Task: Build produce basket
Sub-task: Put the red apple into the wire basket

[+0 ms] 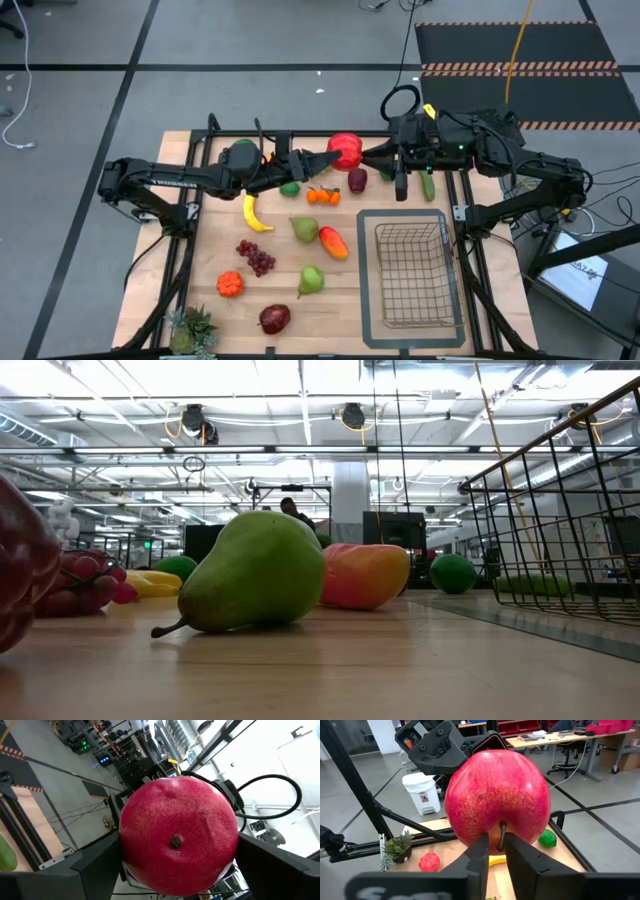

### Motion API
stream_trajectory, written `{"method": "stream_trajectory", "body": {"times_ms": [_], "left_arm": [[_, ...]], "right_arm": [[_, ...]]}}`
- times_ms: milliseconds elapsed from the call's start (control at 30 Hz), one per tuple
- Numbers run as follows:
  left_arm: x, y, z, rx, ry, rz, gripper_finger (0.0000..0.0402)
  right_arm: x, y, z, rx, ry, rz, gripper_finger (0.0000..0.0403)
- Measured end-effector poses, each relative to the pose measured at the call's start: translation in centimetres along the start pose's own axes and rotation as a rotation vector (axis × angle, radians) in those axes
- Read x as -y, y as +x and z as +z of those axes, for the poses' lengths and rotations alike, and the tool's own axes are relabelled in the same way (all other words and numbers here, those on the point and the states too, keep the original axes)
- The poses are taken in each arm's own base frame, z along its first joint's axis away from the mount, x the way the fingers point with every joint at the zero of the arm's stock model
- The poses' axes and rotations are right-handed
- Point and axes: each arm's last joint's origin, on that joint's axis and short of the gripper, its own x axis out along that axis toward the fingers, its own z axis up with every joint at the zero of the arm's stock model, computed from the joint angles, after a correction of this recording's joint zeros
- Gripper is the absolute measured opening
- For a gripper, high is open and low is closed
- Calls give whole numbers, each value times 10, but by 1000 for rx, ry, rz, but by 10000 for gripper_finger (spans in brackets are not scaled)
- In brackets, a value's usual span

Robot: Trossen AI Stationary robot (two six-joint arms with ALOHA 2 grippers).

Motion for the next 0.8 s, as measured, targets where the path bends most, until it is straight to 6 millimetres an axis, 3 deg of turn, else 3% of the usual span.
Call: {"method": "stream_trajectory", "body": {"times_ms": [200,433,567,667,800], "left_arm": [[0,0,0,-1,2,0,351],[1,-1,-3,6,11,10,352],[2,-1,-4,11,4,14,374],[2,-1,-4,5,3,13,395],[5,-5,-1,-2,43,15,388]], "right_arm": [[0,1,0,-3,0,-2,8],[0,1,-1,-6,0,-3,11],[0,0,0,-3,2,-2,5],[0,-4,1,5,6,-2,4],[0,-16,2,4,7,-1,4]]}}
